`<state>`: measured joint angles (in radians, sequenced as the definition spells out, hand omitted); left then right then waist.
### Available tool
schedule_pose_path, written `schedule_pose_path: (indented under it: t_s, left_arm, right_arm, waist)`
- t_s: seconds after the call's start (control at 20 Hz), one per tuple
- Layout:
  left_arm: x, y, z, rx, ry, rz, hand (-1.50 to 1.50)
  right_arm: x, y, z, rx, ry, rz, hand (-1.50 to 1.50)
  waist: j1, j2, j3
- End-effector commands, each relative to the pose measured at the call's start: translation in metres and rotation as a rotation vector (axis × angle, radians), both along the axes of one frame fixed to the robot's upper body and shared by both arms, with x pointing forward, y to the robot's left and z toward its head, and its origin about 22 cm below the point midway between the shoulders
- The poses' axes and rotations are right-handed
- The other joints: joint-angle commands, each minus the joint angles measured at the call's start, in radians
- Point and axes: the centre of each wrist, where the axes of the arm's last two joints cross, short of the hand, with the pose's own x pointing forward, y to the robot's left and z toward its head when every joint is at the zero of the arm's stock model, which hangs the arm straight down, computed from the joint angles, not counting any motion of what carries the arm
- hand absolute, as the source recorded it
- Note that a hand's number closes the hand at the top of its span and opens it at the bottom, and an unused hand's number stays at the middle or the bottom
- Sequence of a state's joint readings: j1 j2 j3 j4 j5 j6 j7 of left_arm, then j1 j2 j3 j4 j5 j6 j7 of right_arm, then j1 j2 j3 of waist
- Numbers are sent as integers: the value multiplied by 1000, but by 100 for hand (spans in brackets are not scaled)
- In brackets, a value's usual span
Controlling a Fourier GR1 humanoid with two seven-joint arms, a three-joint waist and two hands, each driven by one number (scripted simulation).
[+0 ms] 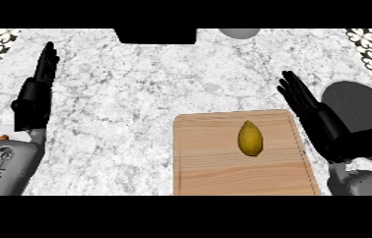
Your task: Pick the lemon from the cutting board and place it in the pan
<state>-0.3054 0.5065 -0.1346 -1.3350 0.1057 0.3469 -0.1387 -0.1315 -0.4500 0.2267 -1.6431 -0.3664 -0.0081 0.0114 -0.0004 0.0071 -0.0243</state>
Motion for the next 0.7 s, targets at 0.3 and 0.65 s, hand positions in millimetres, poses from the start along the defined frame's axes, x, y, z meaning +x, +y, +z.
schedule_pose_path:
  t_s: [0.3, 0.65]
  left_arm:
    - [-17, -37, -26, -382, 250, -93, 0]
    - [-30, -26, -18, -413, 275, -64, 0]
  right_arm:
    - [35, -48, 64, -245, -190, -39, 150]
    - [-36, -104, 22, -406, -294, -97, -150]
  waist:
    - [15, -8, 21]
    - [-24, -13, 25]
